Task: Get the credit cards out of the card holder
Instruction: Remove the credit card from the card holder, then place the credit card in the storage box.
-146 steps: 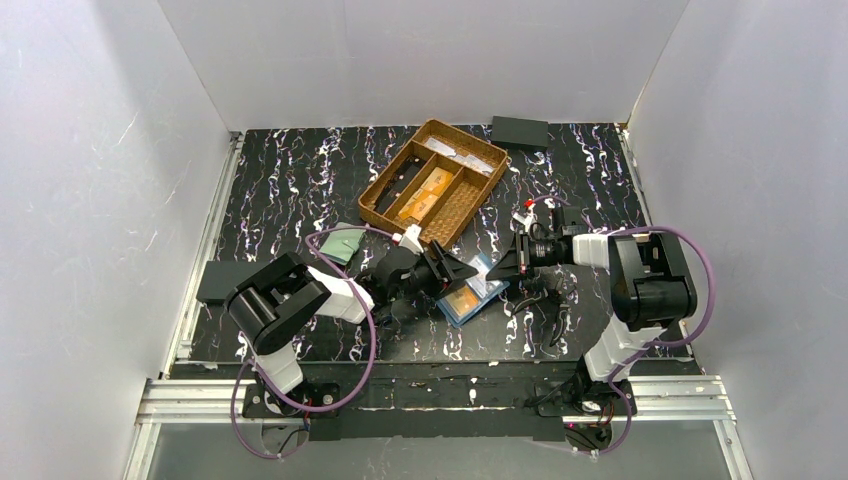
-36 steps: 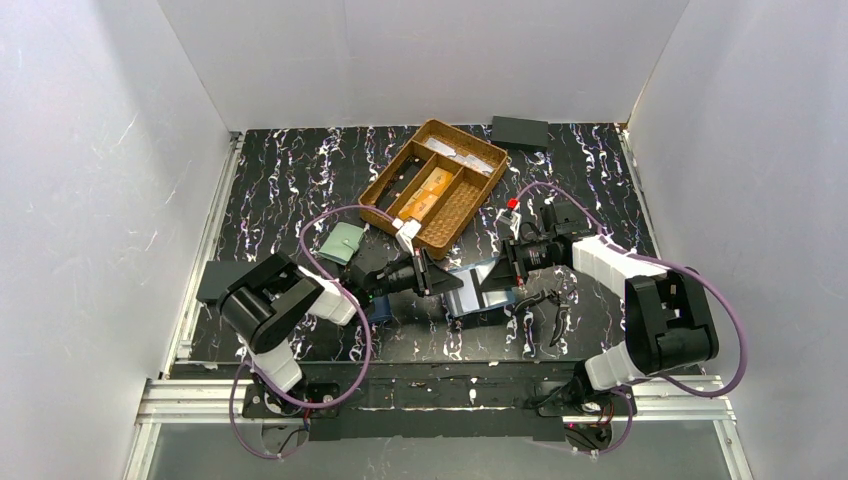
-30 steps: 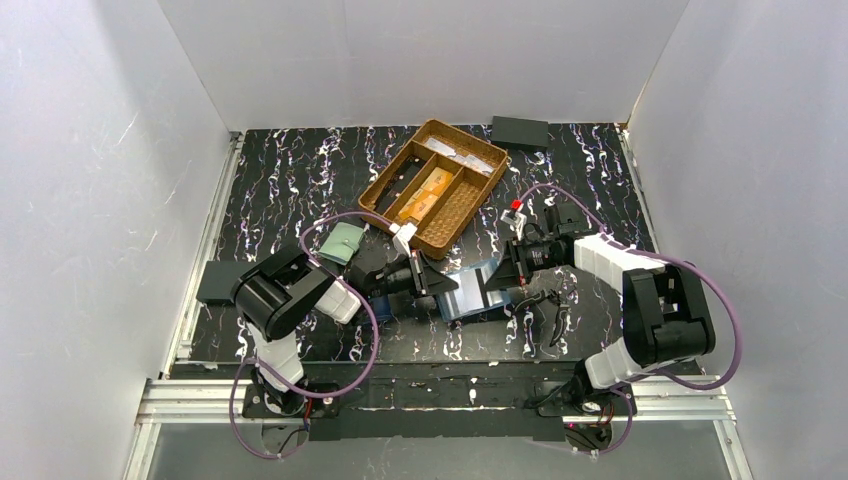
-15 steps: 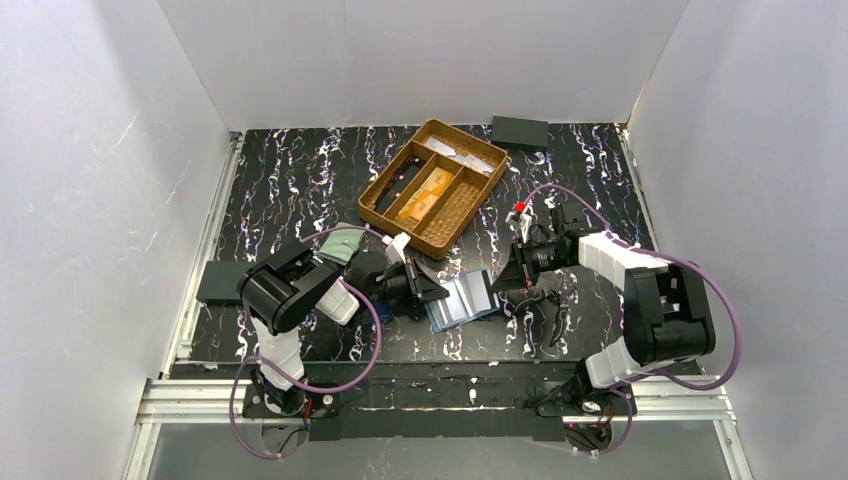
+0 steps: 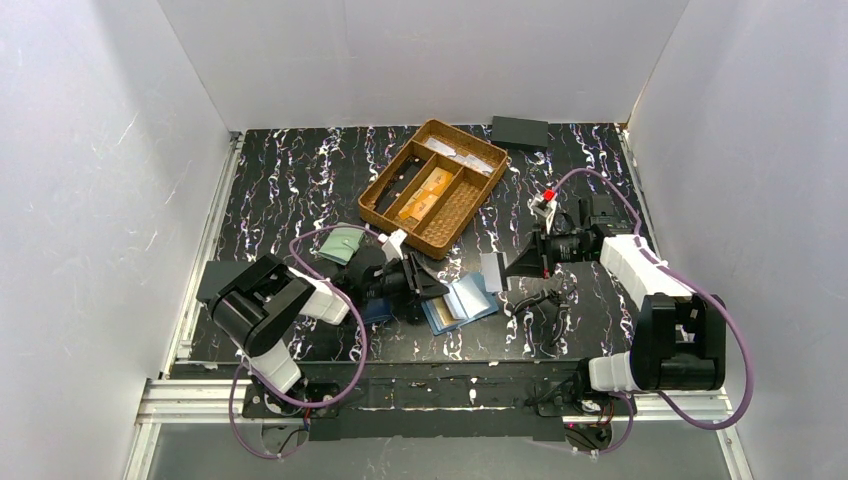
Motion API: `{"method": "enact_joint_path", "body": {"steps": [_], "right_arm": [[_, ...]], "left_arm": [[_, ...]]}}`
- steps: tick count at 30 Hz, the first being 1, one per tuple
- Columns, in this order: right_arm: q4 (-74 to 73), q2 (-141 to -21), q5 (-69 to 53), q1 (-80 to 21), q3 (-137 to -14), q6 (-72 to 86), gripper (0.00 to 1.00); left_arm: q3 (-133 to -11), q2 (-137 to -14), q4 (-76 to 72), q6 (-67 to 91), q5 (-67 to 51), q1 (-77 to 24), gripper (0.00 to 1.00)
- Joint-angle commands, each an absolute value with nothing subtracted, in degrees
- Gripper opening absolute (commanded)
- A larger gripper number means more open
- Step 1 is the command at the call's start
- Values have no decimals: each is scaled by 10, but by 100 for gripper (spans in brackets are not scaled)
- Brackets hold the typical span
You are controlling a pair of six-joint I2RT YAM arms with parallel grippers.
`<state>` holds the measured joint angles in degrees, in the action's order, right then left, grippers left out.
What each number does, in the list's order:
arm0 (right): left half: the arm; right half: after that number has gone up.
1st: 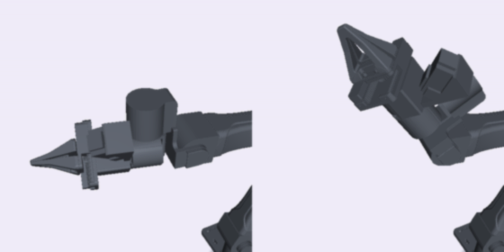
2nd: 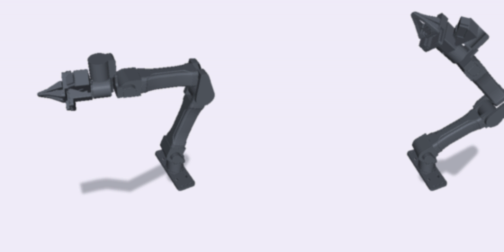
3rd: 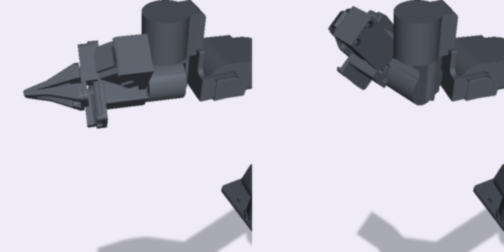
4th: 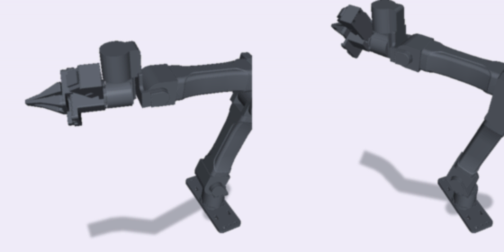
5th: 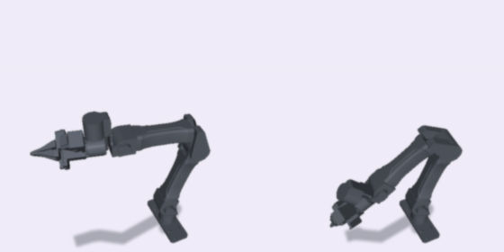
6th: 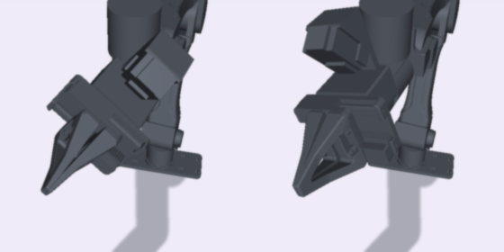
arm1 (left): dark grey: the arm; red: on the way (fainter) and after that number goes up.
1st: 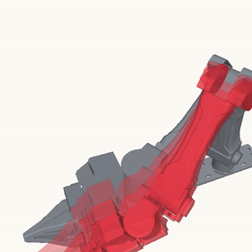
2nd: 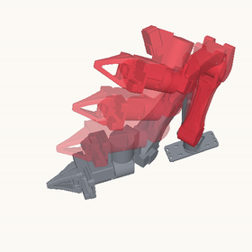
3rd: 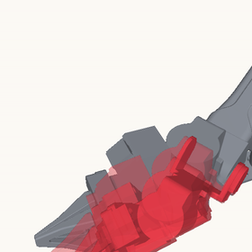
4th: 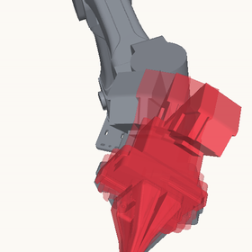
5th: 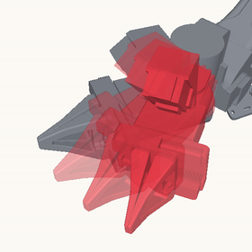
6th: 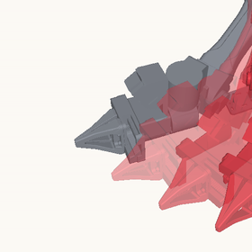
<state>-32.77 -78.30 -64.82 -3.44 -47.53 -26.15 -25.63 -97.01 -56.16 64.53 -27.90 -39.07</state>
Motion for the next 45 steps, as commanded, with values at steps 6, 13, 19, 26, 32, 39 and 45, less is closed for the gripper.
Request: {"method": "enact_joint_path", "body": {"steps": [6,13,19,26,32,39,45], "right_arm": [[-350,-770,-678,-6,-483,-291,1],[-380,-749,-673,-6,-488,-329,1],[-529,-759,-675,-6,-543,-517,1],[-796,-819,-657,0,-666,-858,1],[-816,-825,-624,-31,-711,-979,1],[-706,-751,-597,-70,-695,-1007,1],[-505,-655,-492,-157,-628,-920,1]], "left_arm": [[-296,-944,-511,651,-304,-396,29],[-265,-767,-326,562,-233,-396,31],[-234,-581,-223,532,-155,-392,54],[-205,-468,-220,661,-117,-377,98],[-224,-486,-239,779,-148,-375,99],[-290,-576,-269,834,-208,-391,99],[-348,-669,-294,881,-199,-441,98]]}}
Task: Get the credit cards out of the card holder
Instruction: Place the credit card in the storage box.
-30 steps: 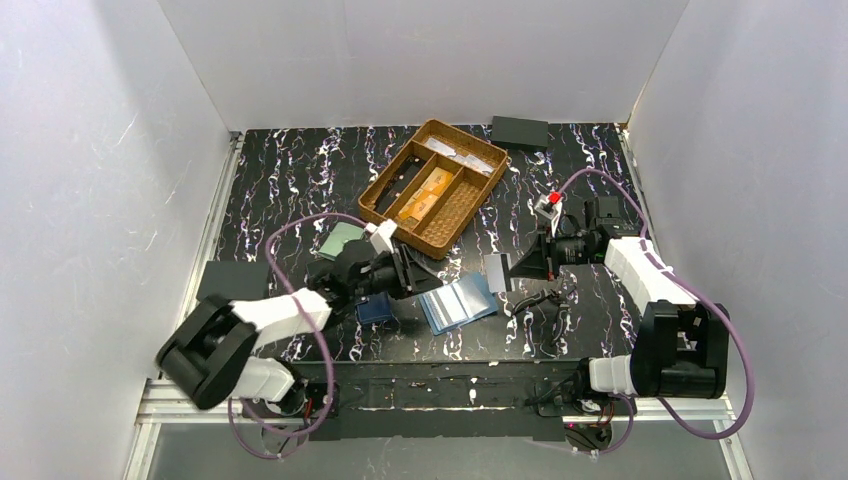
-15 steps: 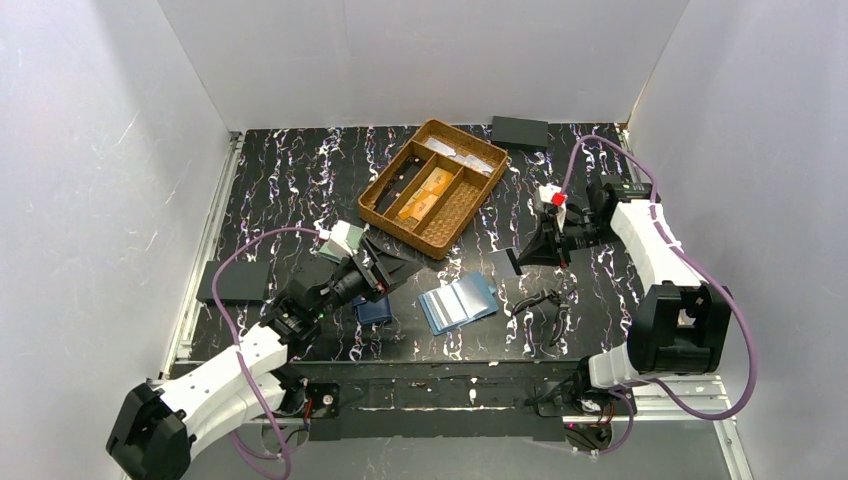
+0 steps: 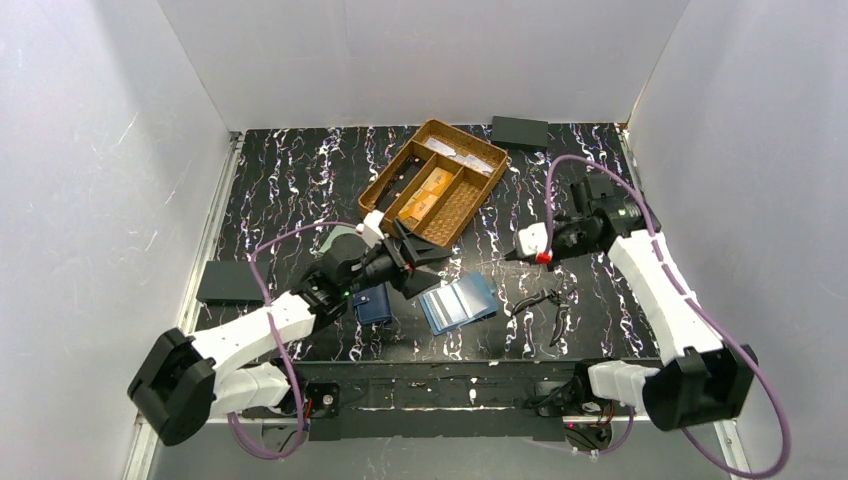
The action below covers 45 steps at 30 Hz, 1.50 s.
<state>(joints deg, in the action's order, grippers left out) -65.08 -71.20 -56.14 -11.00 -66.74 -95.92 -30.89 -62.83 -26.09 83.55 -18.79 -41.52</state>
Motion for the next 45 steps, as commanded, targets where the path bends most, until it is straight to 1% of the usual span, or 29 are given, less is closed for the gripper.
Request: {"method": "enact_joint_path", "body": {"steps": [1,6,9,12,20,23,24,25,27,28,29,31,32,33,35,36,41,45], "right_arm": [[-477,-639,-483,-164,-613,-914,1],[-394,-584,-477,-178,-566,-888,1],[-356,-552,-463,-203,-535,-880,1],[-308,-519,-437,-247,-496,-868,1],[-207,-456,-371,-320,-422,-837,1],[-189,-445,-353,-332,-406,-841,1],[-187,-444,-349,-335,-402,-844,1],[-185,-442,-347,-337,-398,-845,1],[-179,-437,-345,-341,-390,-844,1],[-178,-434,-345,-343,-386,-844,3],[-177,-431,-344,-344,-384,-840,14],[-179,-423,-344,-346,-384,-825,48],[-180,-416,-343,-346,-384,-808,64],[-181,-409,-341,-346,-388,-782,77],[-187,-394,-337,-346,-400,-696,94],[-188,-389,-334,-346,-408,-644,98],[-189,-407,-334,-346,-463,-278,98],[-74,-407,-381,-324,-448,11,98]], "left_arm": [[-350,-680,-308,890,-194,-446,96],[-362,-723,-344,918,-181,-458,85],[-371,-754,-364,936,-190,-462,80],[-381,-788,-399,956,-201,-468,77],[-373,-833,-494,995,-210,-472,55],[-365,-838,-510,1002,-210,-474,40],[-362,-839,-515,1003,-210,-474,32],[-360,-839,-519,1002,-209,-474,23],[-355,-838,-525,1000,-206,-474,0],[-353,-837,-528,996,-205,-474,0],[-350,-836,-531,992,-204,-474,0],[-345,-831,-534,975,-199,-474,0],[-341,-828,-536,959,-195,-474,0],[-337,-823,-538,937,-189,-474,0],[-329,-804,-540,877,-172,-473,0],[-327,-794,-540,817,-166,-473,0],[-336,-752,-555,608,-140,-479,0],[-346,-736,-587,518,-139,-480,0]]}}
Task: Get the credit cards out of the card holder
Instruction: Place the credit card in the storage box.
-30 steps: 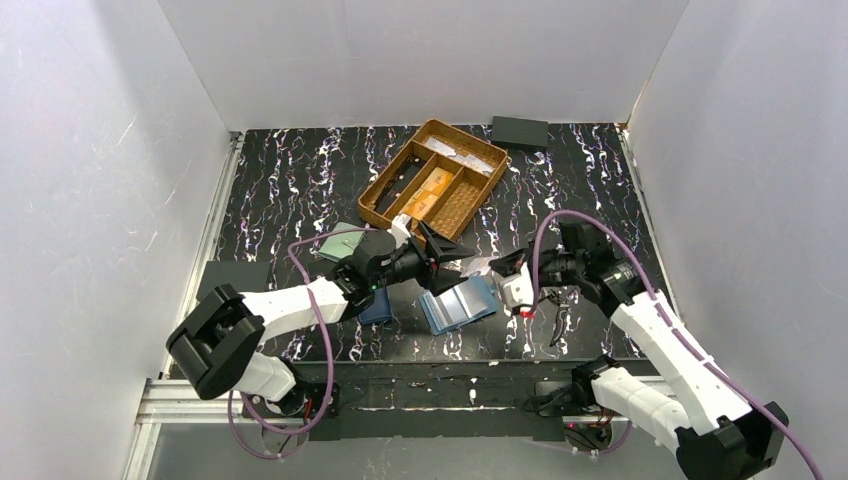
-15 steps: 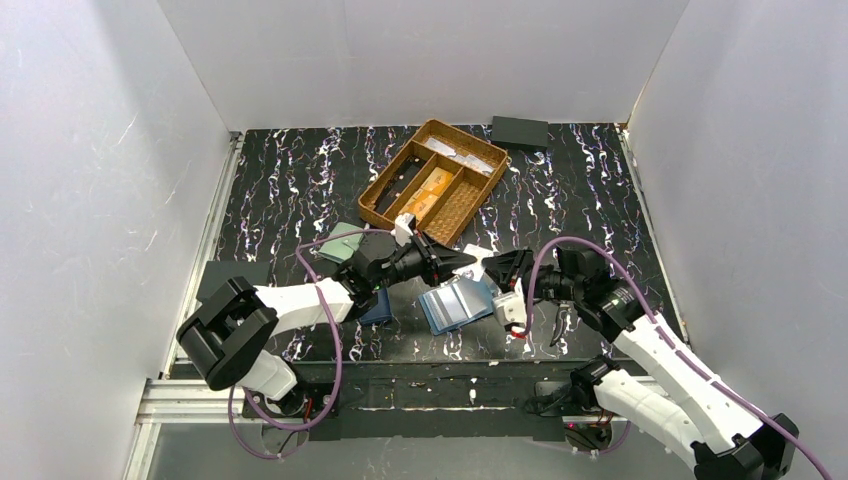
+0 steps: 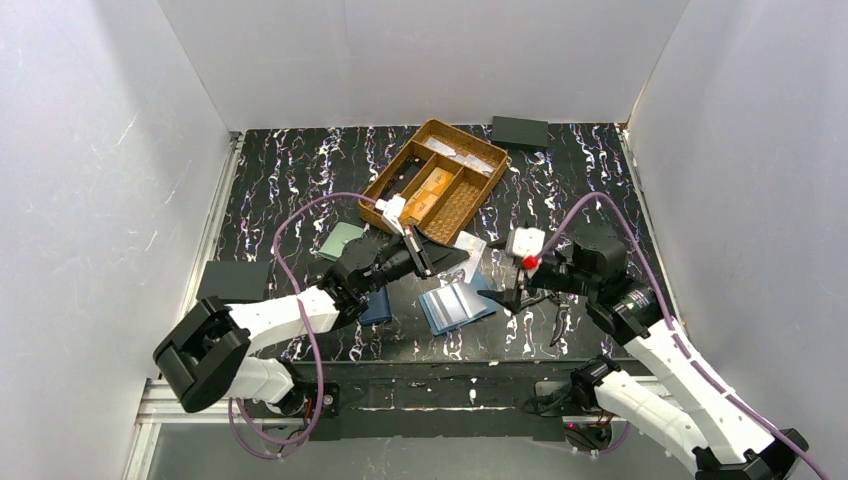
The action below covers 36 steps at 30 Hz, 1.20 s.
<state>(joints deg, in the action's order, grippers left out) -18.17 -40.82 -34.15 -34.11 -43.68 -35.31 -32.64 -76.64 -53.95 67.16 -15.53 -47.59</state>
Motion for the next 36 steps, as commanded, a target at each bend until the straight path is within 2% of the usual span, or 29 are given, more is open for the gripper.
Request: {"method": "enact_joint_path", "body": {"steps": [1,5,10,36], "right_arm": [[-49,-410,-392,-314,-446,60,98],[14,-428,-353,-267,-439,238,98],[34,-440,-348,-236,-417,342,98],[95,-450,-361,-219,-375,444,95]], "left_arm": [[-346,-732,-590,508,-133,-481,0],[-337,-713,-594,480,-102,-480,0],[-308,-675,-595,472,-71,-481,0],[-284,-656,-627,495,-49,-481,0]]}}
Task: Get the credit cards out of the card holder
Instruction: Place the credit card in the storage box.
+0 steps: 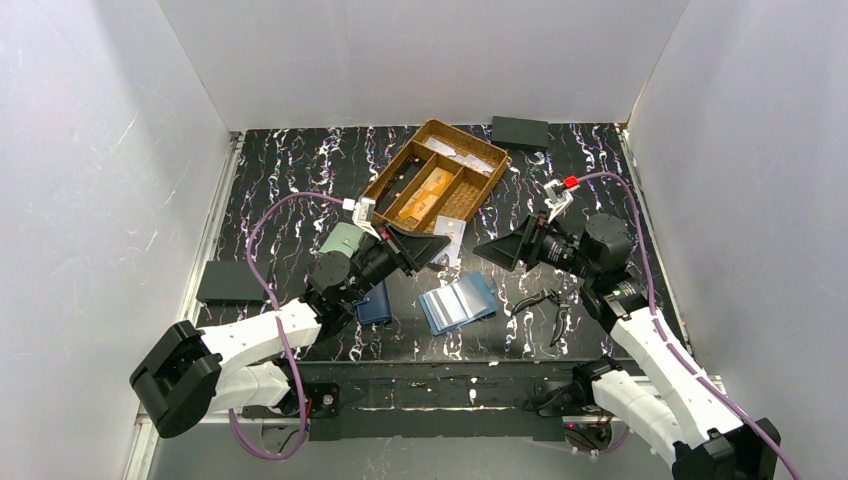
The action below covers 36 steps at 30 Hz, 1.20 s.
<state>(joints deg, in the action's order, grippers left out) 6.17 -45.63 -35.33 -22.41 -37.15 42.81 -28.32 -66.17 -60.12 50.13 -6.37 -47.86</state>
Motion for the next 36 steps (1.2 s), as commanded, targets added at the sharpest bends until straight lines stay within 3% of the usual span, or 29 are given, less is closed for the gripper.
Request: {"method": "enact_joint_path", "body": {"steps": [1,16,27,32,36], "right_arm": [[96,-451,-362,-220,-375,446,95],[187,-521,-404,-223,-383,488,80],[232,-550,-416,-256,-393,493,63],[263,-559,-423,-260,-397,505,45],[265,-563,-422,-261,-397,499,15]], "left_arm": [[-285,-656,-627,495,-49,-481,0],[-314,-690,-656,515,-49,-485,0],[-341,-739,-691,528,-47,-488,0],[-341,-749,-700,533,-47,-490,0],[-340,-752,-703,535,-47,-490,0]]}}
